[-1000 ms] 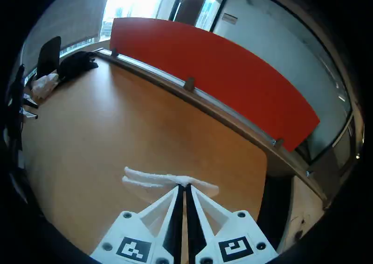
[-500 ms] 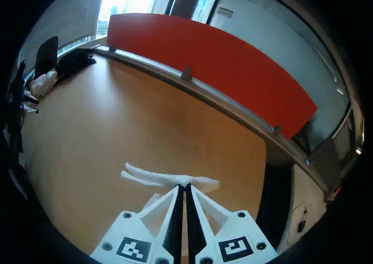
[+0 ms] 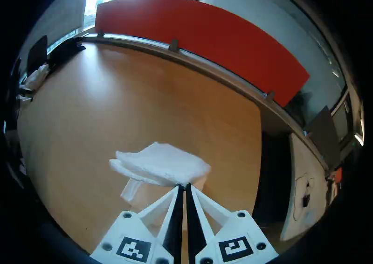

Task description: Fold towel

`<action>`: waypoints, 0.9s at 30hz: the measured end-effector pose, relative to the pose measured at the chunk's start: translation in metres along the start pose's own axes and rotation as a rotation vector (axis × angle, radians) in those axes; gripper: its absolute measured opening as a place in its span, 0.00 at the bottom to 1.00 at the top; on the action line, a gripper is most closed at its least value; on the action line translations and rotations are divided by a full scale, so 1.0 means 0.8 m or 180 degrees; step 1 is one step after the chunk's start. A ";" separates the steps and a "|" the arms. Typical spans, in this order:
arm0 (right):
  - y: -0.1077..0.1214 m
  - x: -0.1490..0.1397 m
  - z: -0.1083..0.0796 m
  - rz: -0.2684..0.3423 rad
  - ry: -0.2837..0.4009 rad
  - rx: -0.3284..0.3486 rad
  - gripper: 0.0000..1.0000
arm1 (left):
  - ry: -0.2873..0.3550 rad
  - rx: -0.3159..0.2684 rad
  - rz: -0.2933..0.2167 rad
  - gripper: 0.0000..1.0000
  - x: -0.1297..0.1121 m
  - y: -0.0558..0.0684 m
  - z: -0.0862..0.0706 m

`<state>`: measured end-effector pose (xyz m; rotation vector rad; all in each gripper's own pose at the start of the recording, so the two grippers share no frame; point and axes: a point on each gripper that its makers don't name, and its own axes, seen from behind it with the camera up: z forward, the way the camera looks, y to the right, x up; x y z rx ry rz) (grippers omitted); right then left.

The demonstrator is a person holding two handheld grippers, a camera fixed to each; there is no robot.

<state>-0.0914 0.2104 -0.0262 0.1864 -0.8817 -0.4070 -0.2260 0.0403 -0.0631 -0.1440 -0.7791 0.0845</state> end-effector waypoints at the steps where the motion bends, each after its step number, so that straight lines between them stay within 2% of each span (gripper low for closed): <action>1: 0.000 -0.005 0.000 0.0007 -0.0020 -0.0002 0.03 | 0.0001 0.0001 0.0002 0.94 0.000 0.000 0.000; 12: 0.003 -0.045 0.008 -0.0013 -0.0244 -0.0029 0.03 | 0.0011 0.0009 0.0014 0.94 0.002 -0.001 -0.002; 27: 0.003 -0.074 0.017 0.0070 -0.0407 -0.0087 0.04 | 0.0015 0.0019 0.0027 0.94 0.003 -0.003 -0.004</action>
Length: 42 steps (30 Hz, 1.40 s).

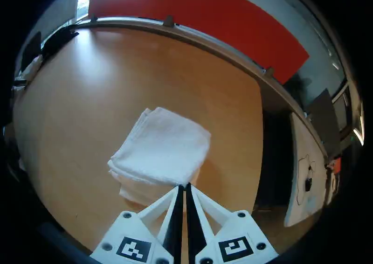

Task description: Fold towel

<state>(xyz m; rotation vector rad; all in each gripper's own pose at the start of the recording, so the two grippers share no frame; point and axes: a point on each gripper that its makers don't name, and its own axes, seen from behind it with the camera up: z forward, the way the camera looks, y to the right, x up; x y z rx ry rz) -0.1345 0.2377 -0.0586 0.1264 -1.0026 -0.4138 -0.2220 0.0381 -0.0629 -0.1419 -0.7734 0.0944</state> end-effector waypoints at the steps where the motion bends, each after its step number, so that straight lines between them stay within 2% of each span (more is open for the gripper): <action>1: 0.000 -0.002 0.001 0.0010 -0.0011 -0.0006 0.04 | 0.0001 -0.0001 0.0000 0.94 0.000 0.000 0.000; 16: 0.000 -0.013 0.014 0.0105 -0.0087 -0.0065 0.06 | -0.0003 0.0008 0.0004 0.94 0.000 -0.002 -0.001; 18: 0.002 -0.015 0.015 0.0114 -0.0100 -0.0088 0.15 | -0.0004 0.0009 0.0006 0.94 0.000 -0.002 0.000; 24: 0.008 -0.021 0.016 0.0109 -0.0156 -0.0172 0.68 | 0.0002 0.0009 0.0013 0.94 0.001 -0.002 0.000; 26: 0.009 -0.022 0.016 0.0097 -0.0162 -0.0191 0.71 | 0.0004 0.0008 0.0009 0.94 0.002 -0.002 0.000; 28: 0.010 -0.024 0.016 0.0093 -0.0168 -0.0207 0.78 | 0.0006 0.0009 0.0006 0.94 0.003 -0.002 0.000; 30: 0.010 -0.024 0.016 0.0095 -0.0170 -0.0214 0.81 | 0.0009 0.0010 0.0006 0.94 0.003 -0.002 0.001; 36: 0.007 -0.021 0.015 0.0128 -0.0136 -0.0197 0.86 | 0.0019 0.0008 0.0009 0.94 0.005 -0.002 0.000; 38: 0.006 -0.020 0.015 0.0140 -0.0122 -0.0189 0.90 | 0.0022 0.0006 0.0008 0.94 0.005 -0.001 0.000; 40: 0.005 -0.018 0.014 0.0147 -0.0109 -0.0184 0.98 | 0.0025 0.0005 0.0009 0.94 0.005 -0.001 -0.001; 42: 0.004 -0.017 0.013 0.0152 -0.0097 -0.0179 1.00 | 0.0029 0.0005 0.0011 0.94 0.006 -0.001 -0.001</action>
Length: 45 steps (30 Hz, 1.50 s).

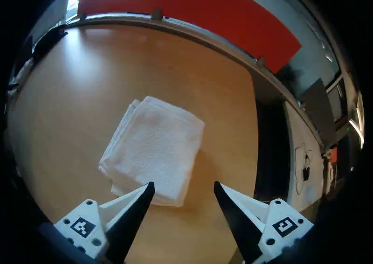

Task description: Fold towel

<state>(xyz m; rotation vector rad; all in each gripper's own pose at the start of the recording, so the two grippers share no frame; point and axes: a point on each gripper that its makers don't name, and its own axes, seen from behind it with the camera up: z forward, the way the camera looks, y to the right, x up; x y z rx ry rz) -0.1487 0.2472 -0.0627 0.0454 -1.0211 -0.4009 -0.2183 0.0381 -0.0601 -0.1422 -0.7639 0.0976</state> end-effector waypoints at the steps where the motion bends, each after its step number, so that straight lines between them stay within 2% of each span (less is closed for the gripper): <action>1: 0.000 0.001 -0.001 0.0002 0.0008 0.0002 1.00 | 0.0003 -0.0001 0.0001 0.94 0.000 0.000 0.000; 11: -0.008 0.007 -0.011 0.0036 0.0110 0.0016 1.00 | 0.0038 -0.0005 0.0006 0.94 0.005 0.001 -0.003; 20: -0.029 0.030 -0.025 0.0265 0.0405 0.0070 1.00 | 0.0085 -0.0004 -0.0010 0.94 0.014 0.002 -0.004; 24: -0.038 0.050 -0.033 0.0469 0.0629 0.0084 1.00 | 0.0105 -0.0003 -0.0015 0.94 0.018 0.003 -0.005; 35: -0.046 0.106 -0.057 0.1199 0.1316 0.0009 1.00 | 0.0168 0.0019 -0.0003 0.94 0.031 0.003 -0.003; 40: -0.048 0.115 -0.059 0.1396 0.1420 -0.0018 1.00 | 0.0193 0.0040 -0.0014 0.94 0.036 0.002 -0.003; 45: -0.053 0.117 -0.058 0.1482 0.1450 -0.0016 1.00 | 0.0224 0.0070 -0.0028 0.94 0.041 0.000 -0.002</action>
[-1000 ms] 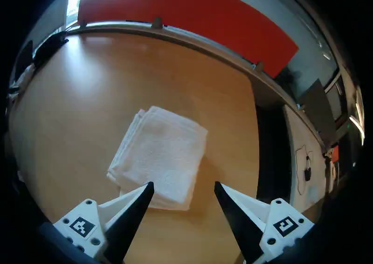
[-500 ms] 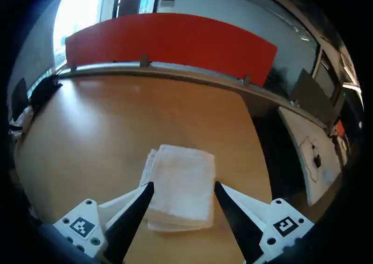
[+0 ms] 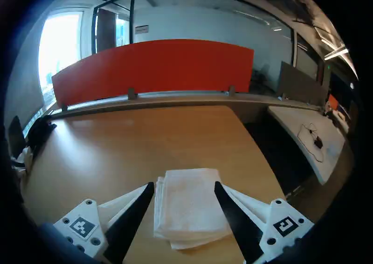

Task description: Fold towel

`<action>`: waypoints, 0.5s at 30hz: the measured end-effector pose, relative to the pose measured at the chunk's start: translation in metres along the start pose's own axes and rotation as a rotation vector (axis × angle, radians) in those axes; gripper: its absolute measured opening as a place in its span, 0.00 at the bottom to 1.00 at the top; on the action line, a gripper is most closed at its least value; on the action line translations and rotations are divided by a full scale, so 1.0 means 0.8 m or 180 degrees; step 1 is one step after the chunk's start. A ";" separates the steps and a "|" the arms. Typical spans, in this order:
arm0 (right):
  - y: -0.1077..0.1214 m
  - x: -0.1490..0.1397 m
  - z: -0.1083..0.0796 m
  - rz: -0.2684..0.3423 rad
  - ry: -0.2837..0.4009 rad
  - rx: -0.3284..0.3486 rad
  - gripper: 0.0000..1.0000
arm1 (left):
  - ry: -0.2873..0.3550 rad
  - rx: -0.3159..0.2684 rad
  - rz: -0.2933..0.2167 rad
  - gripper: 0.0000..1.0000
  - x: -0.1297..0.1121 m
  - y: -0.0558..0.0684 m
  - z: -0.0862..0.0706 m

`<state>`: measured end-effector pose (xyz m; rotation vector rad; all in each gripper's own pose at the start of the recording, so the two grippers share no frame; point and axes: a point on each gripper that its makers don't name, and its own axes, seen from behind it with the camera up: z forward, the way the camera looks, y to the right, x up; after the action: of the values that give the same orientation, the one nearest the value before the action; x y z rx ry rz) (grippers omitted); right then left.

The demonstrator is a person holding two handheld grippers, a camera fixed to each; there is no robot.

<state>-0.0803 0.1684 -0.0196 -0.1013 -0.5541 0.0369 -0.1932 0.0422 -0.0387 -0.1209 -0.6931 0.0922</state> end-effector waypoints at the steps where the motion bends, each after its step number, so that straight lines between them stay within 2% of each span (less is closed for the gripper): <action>1: -0.001 0.000 0.000 0.0008 0.0007 0.0003 1.00 | 0.0008 0.0010 -0.0003 0.94 0.001 -0.001 0.000; 8: -0.008 0.002 0.004 0.0043 0.0048 -0.0002 1.00 | 0.0137 0.0148 -0.0105 0.94 0.017 -0.012 0.005; 15: -0.014 0.007 0.004 0.0103 0.0120 -0.0009 1.00 | 0.0577 0.0431 -0.0280 0.94 0.064 -0.036 0.001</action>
<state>-0.0770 0.1576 -0.0127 -0.1136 -0.5149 0.0656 -0.1530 0.0199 -0.0015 0.0310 -0.5086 0.0429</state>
